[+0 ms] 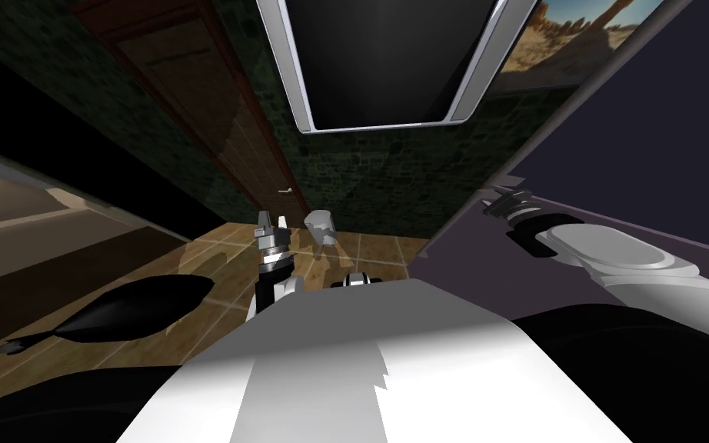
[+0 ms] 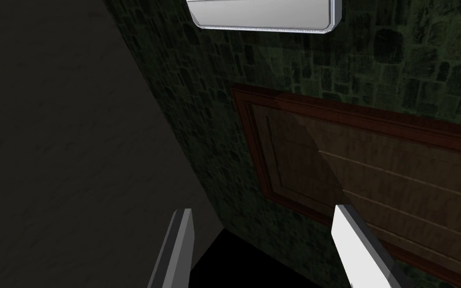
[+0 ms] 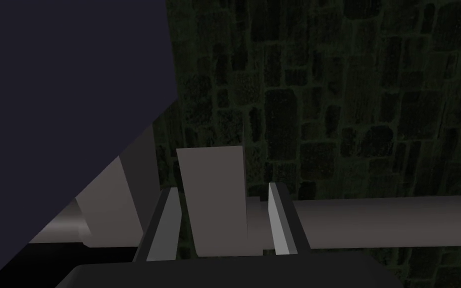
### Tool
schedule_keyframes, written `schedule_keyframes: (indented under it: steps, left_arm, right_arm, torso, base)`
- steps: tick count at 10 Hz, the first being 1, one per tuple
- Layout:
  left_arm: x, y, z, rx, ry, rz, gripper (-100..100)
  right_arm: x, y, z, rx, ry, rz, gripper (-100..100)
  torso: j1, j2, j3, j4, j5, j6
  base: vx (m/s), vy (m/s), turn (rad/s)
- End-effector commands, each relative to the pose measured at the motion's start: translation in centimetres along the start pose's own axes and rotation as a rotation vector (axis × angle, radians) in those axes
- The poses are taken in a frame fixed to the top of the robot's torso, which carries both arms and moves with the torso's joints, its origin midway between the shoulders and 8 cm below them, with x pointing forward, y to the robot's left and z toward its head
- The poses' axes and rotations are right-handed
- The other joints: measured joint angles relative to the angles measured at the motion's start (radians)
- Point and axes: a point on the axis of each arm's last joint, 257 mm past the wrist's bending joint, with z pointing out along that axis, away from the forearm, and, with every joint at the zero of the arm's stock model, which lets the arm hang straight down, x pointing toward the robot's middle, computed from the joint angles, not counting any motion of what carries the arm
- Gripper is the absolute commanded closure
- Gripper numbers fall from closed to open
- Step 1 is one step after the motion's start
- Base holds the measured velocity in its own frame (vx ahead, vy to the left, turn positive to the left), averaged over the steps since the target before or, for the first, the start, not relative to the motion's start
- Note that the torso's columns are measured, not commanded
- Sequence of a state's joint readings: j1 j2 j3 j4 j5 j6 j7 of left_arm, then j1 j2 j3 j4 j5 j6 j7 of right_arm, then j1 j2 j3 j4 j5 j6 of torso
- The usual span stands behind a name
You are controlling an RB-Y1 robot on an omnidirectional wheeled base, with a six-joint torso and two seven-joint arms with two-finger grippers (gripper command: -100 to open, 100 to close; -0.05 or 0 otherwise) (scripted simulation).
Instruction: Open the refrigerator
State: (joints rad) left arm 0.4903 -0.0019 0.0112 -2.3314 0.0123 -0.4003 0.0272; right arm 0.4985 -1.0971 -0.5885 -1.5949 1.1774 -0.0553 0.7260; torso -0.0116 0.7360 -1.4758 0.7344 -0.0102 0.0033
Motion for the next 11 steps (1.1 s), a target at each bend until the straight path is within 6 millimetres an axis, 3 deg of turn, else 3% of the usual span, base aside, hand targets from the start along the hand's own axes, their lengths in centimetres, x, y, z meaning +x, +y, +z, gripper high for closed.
schedule_keyframes:
  steps: [1,5,6,7,10,11]
  left_arm:
    - [0.0,0.0,0.0,0.0,0.0,0.0,0]
    - [0.0,0.0,0.0,0.0,0.0,0.0,0]
    - [0.0,0.0,0.0,0.0,0.0,0.0,0]
    - [0.0,0.0,0.0,0.0,0.0,0.0,0]
    - [0.0,0.0,0.0,0.0,0.0,-0.001,0]
    - [0.0,0.0,0.0,0.0,0.0,-0.001,0]
  right_arm:
    - [-2.9,1.3,-0.8,-0.022,-0.057,0.008,100]
    - [-8.4,1.6,-1.8,-0.024,-0.165,0.015,100]
    - [-8.0,0.2,-1.2,-0.001,-0.157,0.005,100]
    - [-11.1,0.1,-1.5,-0.002,-0.218,0.009,100]
    - [-12.6,0.2,-1.8,-0.005,-0.248,0.011,100]
    - [-15.4,0.4,-2.4,-0.011,-0.306,0.016,100]
  torso:
    - [0.0,0.001,0.001,0.0,0.0,0.0]
    - [-0.002,0.003,0.002,-0.001,-0.002,0.003]
    - [-0.002,0.004,0.003,-0.001,-0.003,0.004]
    - [0.0,0.004,0.003,0.001,0.0,-0.001]
    - [0.003,0.003,0.002,0.002,0.004,-0.005]
    - [0.001,0.001,-0.001,0.002,0.005,-0.001]
  base:
    - [0.125,-0.023,-0.23]
    - [0.108,-0.014,-0.258]
    - [0.049,0.005,-0.045]
    - [-0.085,0.045,0.109]
    - [-0.107,0.064,0.083]
    - [-0.136,0.086,0.098]
